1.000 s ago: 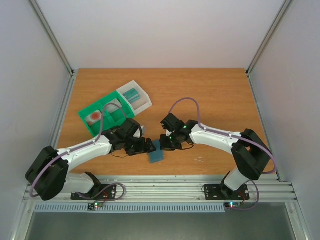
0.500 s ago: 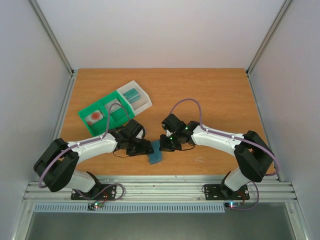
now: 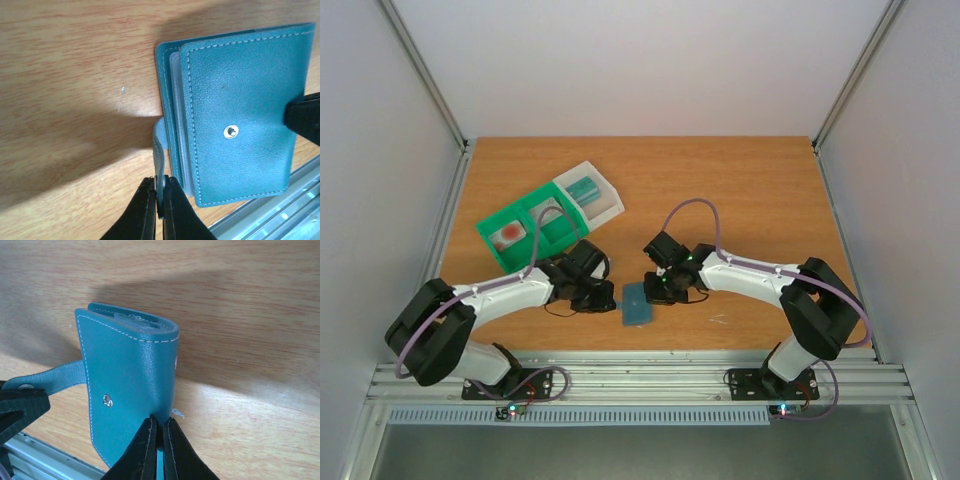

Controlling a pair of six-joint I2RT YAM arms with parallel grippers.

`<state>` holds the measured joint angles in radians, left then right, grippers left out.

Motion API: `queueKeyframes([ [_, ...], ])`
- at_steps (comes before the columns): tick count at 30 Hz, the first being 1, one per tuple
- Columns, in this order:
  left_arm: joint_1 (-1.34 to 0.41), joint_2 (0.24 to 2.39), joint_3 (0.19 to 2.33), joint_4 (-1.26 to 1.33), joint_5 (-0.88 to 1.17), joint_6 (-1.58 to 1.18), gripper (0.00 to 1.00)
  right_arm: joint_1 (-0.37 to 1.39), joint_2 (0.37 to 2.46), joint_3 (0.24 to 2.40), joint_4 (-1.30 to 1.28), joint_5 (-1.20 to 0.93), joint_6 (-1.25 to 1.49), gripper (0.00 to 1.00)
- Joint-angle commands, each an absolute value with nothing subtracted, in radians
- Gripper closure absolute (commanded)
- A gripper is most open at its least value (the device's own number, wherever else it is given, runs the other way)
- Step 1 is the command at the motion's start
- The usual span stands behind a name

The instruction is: Take the credit cards out of the card holder

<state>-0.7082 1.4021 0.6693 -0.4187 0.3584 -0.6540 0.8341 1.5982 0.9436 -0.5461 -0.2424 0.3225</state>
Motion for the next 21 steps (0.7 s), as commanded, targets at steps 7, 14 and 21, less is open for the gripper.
queueKeyframes([
  [7,-0.713,1.314,0.663,-0.410,0.399,-0.668,1.00,0.831,1.612,0.950,-0.599,-0.195,0.291,0.84],
  [14,-0.713,1.238,0.692,-0.436,0.433,-0.682,1.00,0.832,1.595,0.982,-0.659,-0.184,0.287,0.70],
  [21,-0.712,1.183,0.719,-0.434,0.469,-0.709,1.00,0.834,1.537,0.991,-0.659,-0.233,0.288,0.54],
])
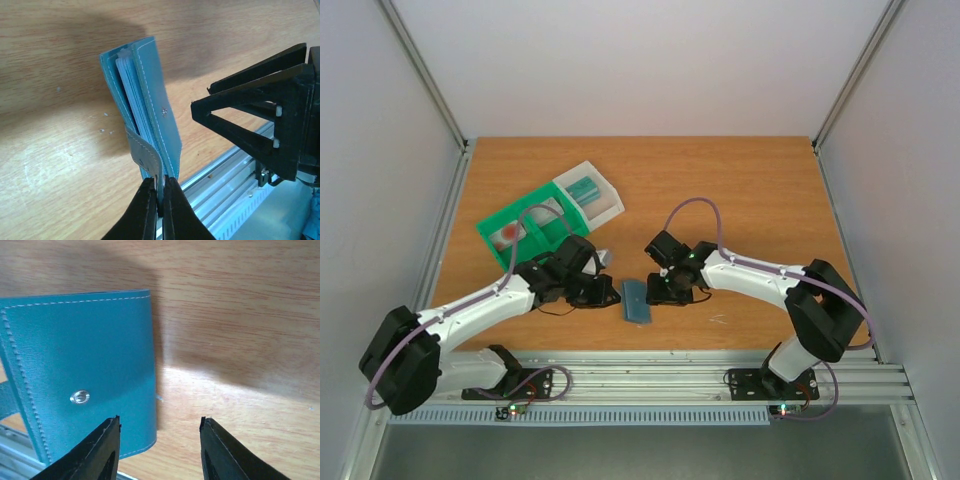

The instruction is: Take the credit cards out of the card holder

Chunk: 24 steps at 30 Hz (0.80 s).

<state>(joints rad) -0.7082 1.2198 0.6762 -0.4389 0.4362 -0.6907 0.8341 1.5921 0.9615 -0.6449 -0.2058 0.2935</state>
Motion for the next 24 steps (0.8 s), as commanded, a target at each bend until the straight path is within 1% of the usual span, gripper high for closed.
queueKeyframes([
  [1,-0.711,1.174,0.719,-0.432,0.469,-0.713,1.00,0.834,1.531,0.994,-0.657,-0.246,0.286,0.51],
  [4,-0.712,1.158,0.721,-0.429,0.476,-0.730,1.00,0.842,1.522,1.000,-0.653,-0.274,0.283,0.45],
  [9,-0.713,1.130,0.711,-0.400,0.508,-0.764,1.00,0.854,1.526,1.004,-0.623,-0.316,0.276,0.39],
  [14,-0.712,1.117,0.714,-0.409,0.495,-0.764,1.00,0.856,1.540,1.009,-0.619,-0.317,0.283,0.37],
  [15,-0.713,1.118,0.715,-0.411,0.494,-0.761,1.00,0.856,1.545,1.010,-0.621,-0.316,0.285,0.39],
  [19,-0.712,1.120,0.709,-0.418,0.487,-0.755,1.00,0.856,1.565,1.011,-0.630,-0.307,0.291,0.53],
  [21,-0.712,1.121,0.704,-0.424,0.476,-0.751,1.00,0.856,1.569,1.008,-0.635,-0.294,0.291,0.65],
  [24,-0.712,1.123,0.703,-0.449,0.457,-0.739,1.00,0.856,1.573,1.006,-0.645,-0.270,0.290,0.77],
])
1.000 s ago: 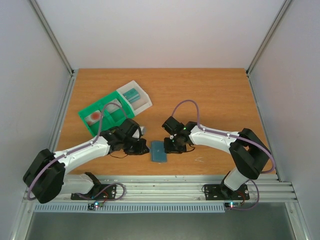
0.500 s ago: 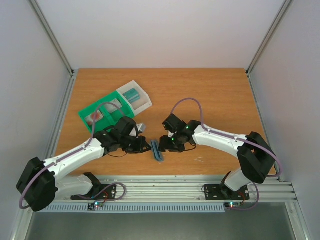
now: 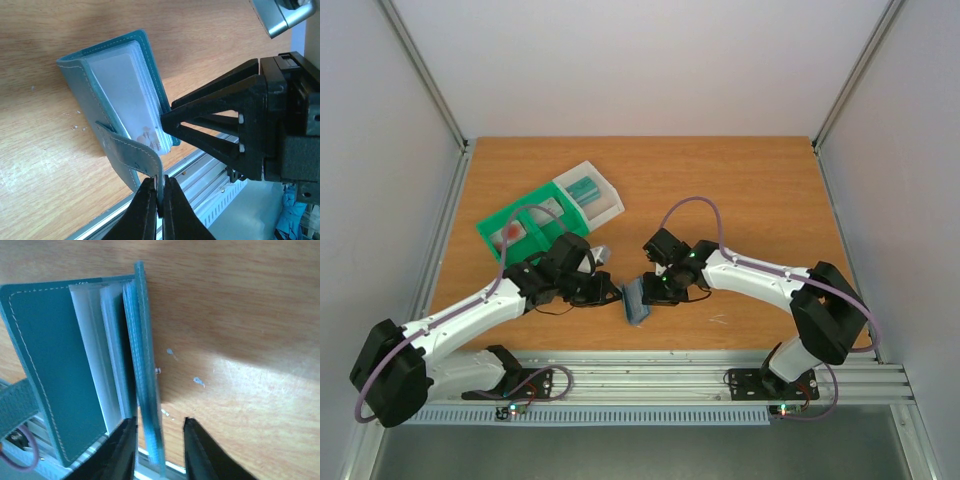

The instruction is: Take the credit cards out of the card holder

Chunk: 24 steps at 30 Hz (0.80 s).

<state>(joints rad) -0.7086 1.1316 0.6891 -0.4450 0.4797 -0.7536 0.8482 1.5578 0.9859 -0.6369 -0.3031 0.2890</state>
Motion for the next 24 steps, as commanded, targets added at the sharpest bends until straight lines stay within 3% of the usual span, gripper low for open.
queueKeyframes([
  [1,-0.713,1.122,0.704,-0.459,0.448,-0.731,1.00,0.856,1.575,1.005,-0.647,-0.263,0.290,0.80],
  [7,-0.712,1.117,0.693,-0.518,0.402,-0.705,1.00,0.856,1.560,0.999,-0.645,-0.247,0.291,0.99],
  [24,-0.713,1.142,0.586,-0.477,0.348,-0.710,0.98,0.856,1.469,1.001,-0.654,-0.274,0.324,0.99],
])
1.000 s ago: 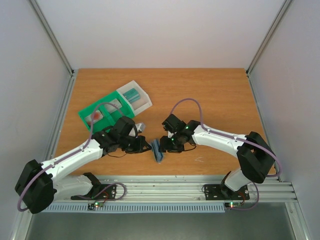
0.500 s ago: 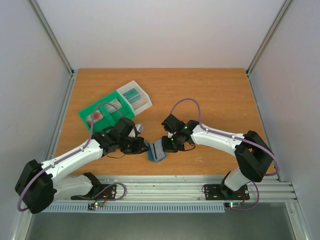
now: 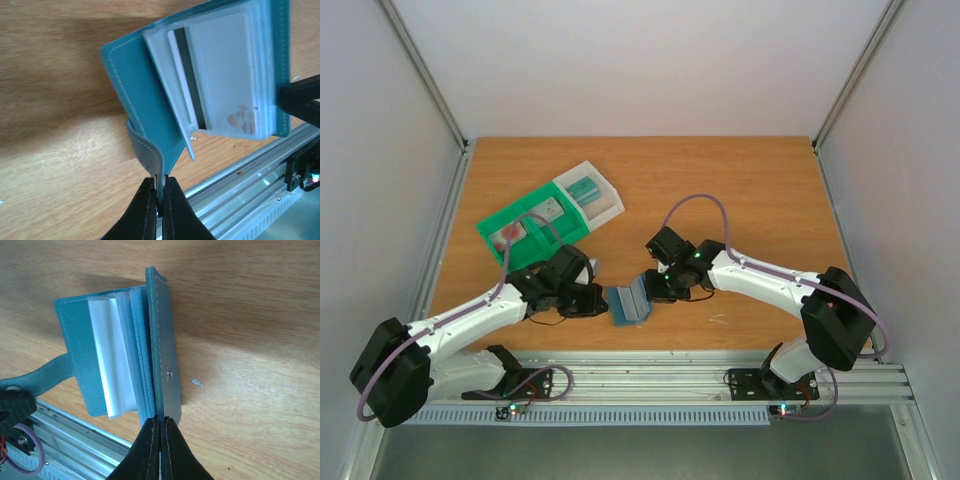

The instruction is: Take the credit cards out of the card holder

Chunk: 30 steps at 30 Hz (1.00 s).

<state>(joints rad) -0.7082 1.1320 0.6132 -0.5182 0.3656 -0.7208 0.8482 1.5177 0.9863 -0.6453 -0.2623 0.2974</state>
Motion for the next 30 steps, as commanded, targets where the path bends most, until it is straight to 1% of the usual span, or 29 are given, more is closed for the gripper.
queueKeyframes([
  [1,-0.712,1.146,0.585,-0.473,0.350,-0.710,0.98,0.856,1.464,0.999,-0.650,-0.281,0.328,0.99],
  [7,-0.713,1.161,0.573,-0.442,0.351,-0.714,0.98,0.856,1.467,0.989,-0.612,-0.334,0.368,0.99],
  [14,-0.712,1.181,0.567,-0.422,0.343,-0.720,0.98,0.856,1.497,0.931,-0.507,-0.400,0.422,0.99],
  [18,-0.712,1.186,0.563,-0.426,0.334,-0.716,0.98,0.856,1.495,0.919,-0.540,-0.315,0.410,0.99],
  [22,-0.712,1.184,0.552,-0.422,0.333,-0.718,0.98,0.856,1.487,0.924,-0.637,-0.196,0.382,0.99],
  [26,-0.712,1.187,0.552,-0.425,0.328,-0.719,0.98,0.856,1.461,0.900,-0.667,-0.141,0.371,0.98],
  [30,-0.712,1.191,0.553,-0.426,0.326,-0.722,0.98,0.856,1.441,0.890,-0.712,-0.076,0.372,0.90],
])
